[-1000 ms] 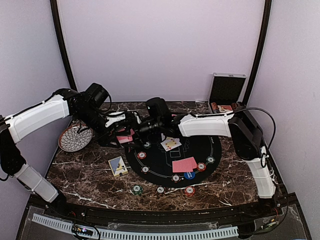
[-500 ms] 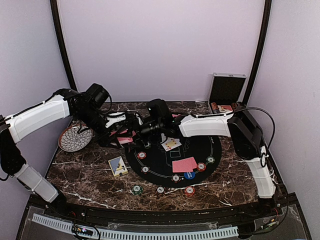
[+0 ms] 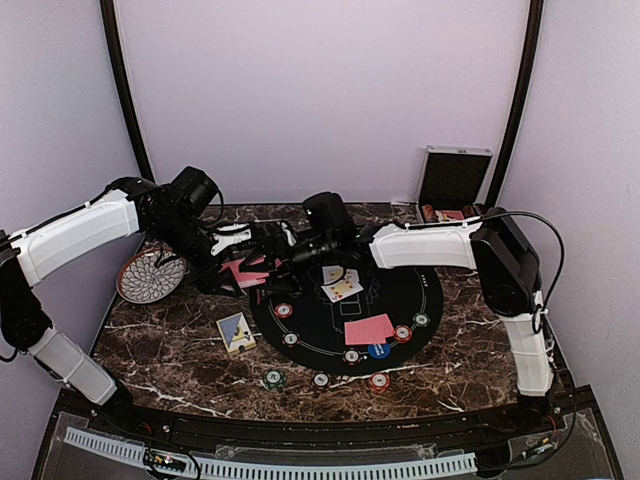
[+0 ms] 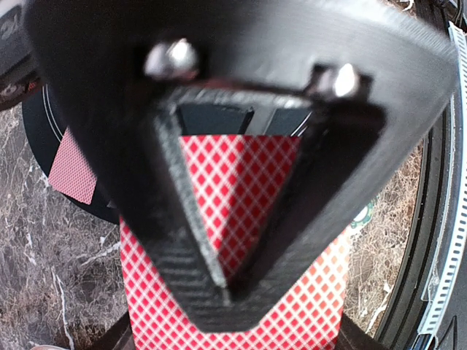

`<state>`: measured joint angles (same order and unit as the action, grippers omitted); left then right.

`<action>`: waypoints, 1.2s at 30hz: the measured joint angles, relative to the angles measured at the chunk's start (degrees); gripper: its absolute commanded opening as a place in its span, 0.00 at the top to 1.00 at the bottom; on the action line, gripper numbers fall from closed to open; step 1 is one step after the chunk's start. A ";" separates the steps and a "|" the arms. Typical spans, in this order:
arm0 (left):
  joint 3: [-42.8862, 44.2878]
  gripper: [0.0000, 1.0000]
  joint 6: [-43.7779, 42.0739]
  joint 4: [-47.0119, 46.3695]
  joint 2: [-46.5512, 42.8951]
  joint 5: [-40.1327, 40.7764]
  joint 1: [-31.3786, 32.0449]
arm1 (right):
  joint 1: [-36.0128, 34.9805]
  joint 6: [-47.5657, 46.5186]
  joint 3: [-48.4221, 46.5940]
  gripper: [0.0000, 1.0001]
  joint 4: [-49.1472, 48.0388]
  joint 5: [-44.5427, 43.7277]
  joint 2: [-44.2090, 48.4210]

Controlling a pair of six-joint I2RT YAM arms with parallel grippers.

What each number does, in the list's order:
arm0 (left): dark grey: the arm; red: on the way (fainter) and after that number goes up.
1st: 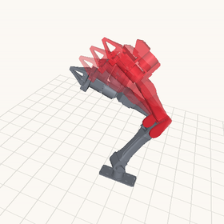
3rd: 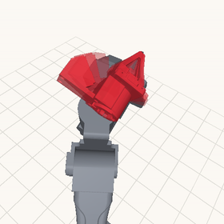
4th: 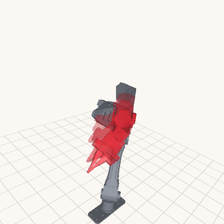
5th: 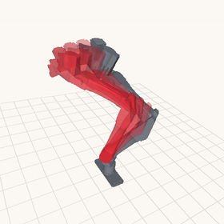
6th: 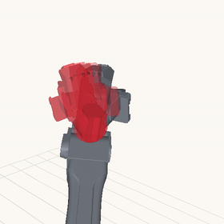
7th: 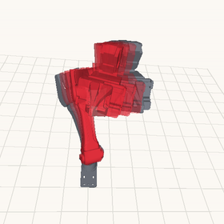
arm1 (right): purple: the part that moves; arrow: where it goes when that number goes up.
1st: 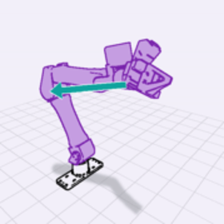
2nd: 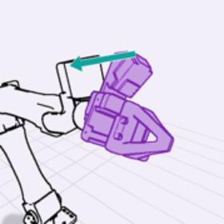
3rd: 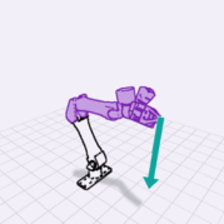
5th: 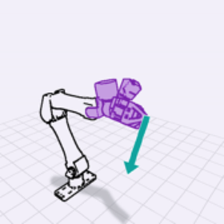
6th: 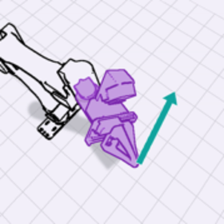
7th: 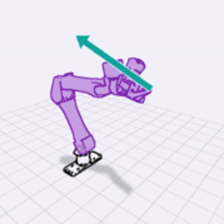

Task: Distribute texas hold em gaming equipment
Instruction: Pick up the poker card from the face-down deck piles.

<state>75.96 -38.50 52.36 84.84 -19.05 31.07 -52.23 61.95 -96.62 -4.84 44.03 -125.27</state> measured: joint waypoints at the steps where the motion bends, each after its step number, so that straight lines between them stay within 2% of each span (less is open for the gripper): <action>1: 0.00 1.00 0.02 0.00 0.00 0.00 0.00 | 0.04 -0.13 0.35 0.26 0.42 0.00 0.48; 5: 0.00 1.00 0.00 -0.04 0.00 0.00 0.00 | 0.59 -0.68 2.01 0.30 2.01 0.07 3.15; 11: 0.00 1.00 0.00 -0.04 0.00 0.00 0.00 | 2.14 -1.73 4.46 0.45 2.73 0.09 7.58; 23: -0.02 1.00 0.02 -0.46 0.00 0.00 0.00 | 2.47 -1.22 4.92 0.74 2.91 1.77 8.26; 36: -0.02 1.00 0.00 -0.48 0.00 0.00 0.00 | 1.42 0.68 5.46 0.78 1.99 3.13 8.22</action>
<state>75.94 -38.50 51.88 84.84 -19.05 31.07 -50.81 62.63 -91.15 -2.85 47.16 -117.05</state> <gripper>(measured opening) 0.677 0.233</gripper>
